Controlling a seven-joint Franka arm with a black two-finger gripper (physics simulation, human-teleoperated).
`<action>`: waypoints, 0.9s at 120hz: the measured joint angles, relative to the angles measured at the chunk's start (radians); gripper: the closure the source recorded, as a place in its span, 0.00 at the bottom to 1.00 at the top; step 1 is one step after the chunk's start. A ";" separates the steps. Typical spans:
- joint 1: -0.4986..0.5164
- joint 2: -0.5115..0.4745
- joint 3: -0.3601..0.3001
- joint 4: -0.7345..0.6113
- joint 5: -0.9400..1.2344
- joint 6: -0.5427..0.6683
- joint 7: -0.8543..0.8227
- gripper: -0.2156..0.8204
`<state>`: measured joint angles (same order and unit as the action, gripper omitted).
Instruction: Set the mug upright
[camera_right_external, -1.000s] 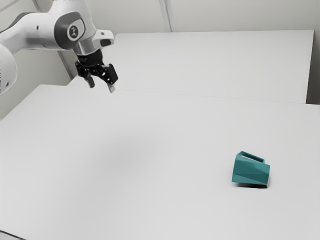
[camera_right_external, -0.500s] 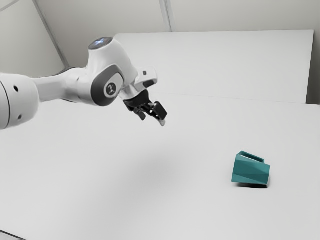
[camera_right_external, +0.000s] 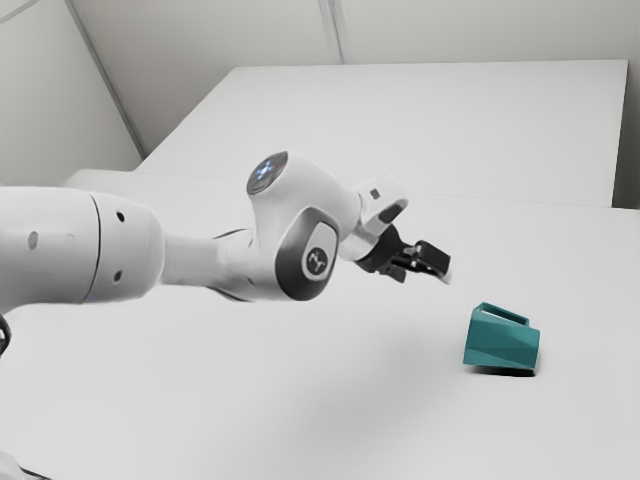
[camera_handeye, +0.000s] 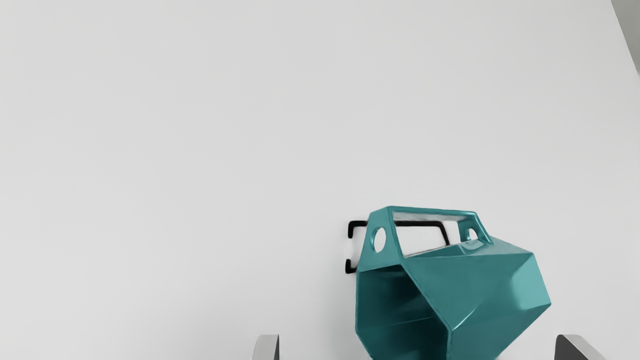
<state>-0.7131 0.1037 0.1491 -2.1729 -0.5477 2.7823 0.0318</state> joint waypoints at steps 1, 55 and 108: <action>0.001 -0.003 -0.004 -0.006 -0.007 0.002 -0.001 0.21; 0.000 0.061 -0.106 -0.071 -0.182 0.087 -0.020 0.21; -0.027 0.192 -0.111 0.060 -0.198 0.172 -0.009 0.22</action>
<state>-0.7396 0.2958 0.0377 -2.1126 -0.7456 2.9539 0.0227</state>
